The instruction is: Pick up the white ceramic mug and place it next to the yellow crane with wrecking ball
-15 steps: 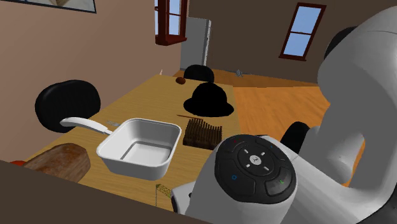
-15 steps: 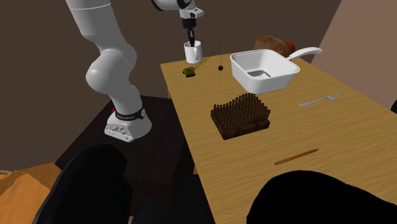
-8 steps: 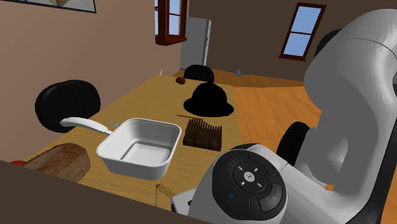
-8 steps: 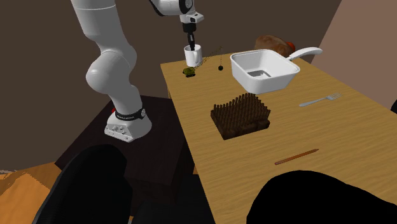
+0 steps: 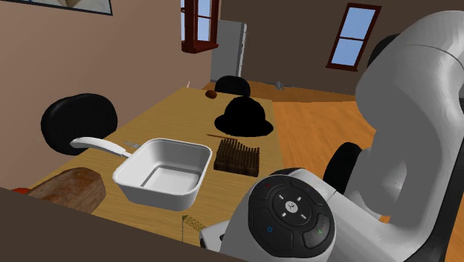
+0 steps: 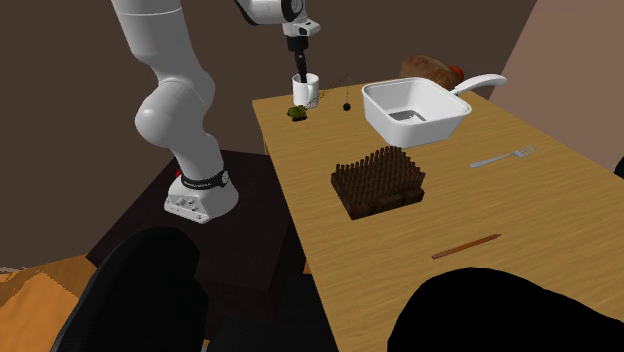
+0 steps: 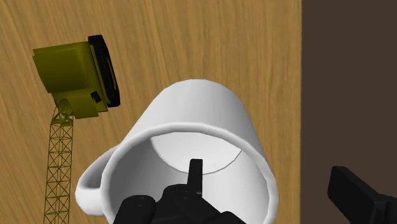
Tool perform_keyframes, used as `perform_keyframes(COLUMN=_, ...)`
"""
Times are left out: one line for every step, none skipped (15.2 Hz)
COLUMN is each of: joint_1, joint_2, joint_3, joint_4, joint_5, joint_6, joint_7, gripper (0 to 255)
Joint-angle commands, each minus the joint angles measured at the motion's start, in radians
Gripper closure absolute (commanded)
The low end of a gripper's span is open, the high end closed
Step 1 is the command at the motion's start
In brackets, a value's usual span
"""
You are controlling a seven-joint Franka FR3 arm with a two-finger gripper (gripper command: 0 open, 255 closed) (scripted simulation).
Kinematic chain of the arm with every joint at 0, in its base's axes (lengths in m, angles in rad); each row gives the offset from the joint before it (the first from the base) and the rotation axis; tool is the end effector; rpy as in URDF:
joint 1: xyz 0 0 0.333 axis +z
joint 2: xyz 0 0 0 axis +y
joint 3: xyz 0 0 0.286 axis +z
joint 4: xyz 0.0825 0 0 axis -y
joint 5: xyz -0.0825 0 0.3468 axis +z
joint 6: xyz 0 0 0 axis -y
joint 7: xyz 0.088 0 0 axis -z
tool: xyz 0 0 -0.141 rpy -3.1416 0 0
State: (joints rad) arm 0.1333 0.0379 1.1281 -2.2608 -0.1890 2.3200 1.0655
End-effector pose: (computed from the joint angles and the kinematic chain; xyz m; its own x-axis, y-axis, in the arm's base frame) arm 0.1594 0.4729 0.3185 0.9425 0.3142 0.1140 0.3141 -0.9492 0.0196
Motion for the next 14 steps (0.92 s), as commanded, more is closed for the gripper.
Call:
perform_keyframes(joint_1=0.0, joint_2=0.0, joint_3=0.0, joint_4=0.0, joint_5=0.0, joint_6=0.0, joint_7=0.0, gripper=0)
perform_keyframes(joint_1=0.0, joint_2=0.0, joint_3=0.0, joint_4=0.0, joint_5=0.0, joint_6=0.0, joint_7=0.0, gripper=0)
perform_keyframes(joint_1=-0.009, joint_2=-0.05, joint_3=0.007, joint_4=0.01, joint_5=0.065, joint_6=-0.026, joint_7=-0.046, gripper=0)
perform_keyframes(joint_1=-0.013, joint_2=-0.097, joint_3=0.008, joint_4=0.022, joint_5=0.124, joint_6=-0.055, joint_7=-0.089, gripper=0)
perform_keyframes(joint_1=-0.008, joint_2=-0.14, joint_3=-0.001, joint_4=0.036, joint_5=0.175, joint_6=-0.087, joint_7=-0.126, gripper=0)
perform_keyframes(joint_1=0.002, joint_2=-0.169, joint_3=-0.015, joint_4=0.048, joint_5=0.207, joint_6=-0.113, joint_7=-0.149, gripper=0)
perform_keyframes(joint_1=0.008, joint_2=-0.168, joint_3=-0.021, joint_4=0.048, joint_5=0.205, joint_6=-0.113, joint_7=-0.147, gripper=0)
perform_keyframes(joint_1=0.009, joint_2=-0.168, joint_3=-0.022, joint_4=0.048, joint_5=0.205, joint_6=-0.113, joint_7=-0.147, gripper=0)
perform_keyframes(joint_1=0.009, joint_2=-0.168, joint_3=-0.022, joint_4=0.048, joint_5=0.205, joint_6=-0.113, joint_7=-0.147, gripper=0)
perform_keyframes(joint_1=0.009, joint_2=-0.168, joint_3=-0.022, joint_4=0.048, joint_5=0.205, joint_6=-0.113, joint_7=-0.147, gripper=0)
perform_keyframes(joint_1=0.009, joint_2=-0.168, joint_3=-0.022, joint_4=0.048, joint_5=0.205, joint_6=-0.113, joint_7=-0.147, gripper=0)
perform_keyframes(joint_1=0.009, joint_2=-0.168, joint_3=-0.022, joint_4=0.048, joint_5=0.205, joint_6=-0.113, joint_7=-0.147, gripper=0)
perform_keyframes(joint_1=0.009, joint_2=-0.168, joint_3=-0.022, joint_4=0.048, joint_5=0.205, joint_6=-0.113, joint_7=-0.147, gripper=0)
perform_keyframes(joint_1=0.009, joint_2=-0.168, joint_3=-0.022, joint_4=0.048, joint_5=0.205, joint_6=-0.113, joint_7=-0.147, gripper=0)
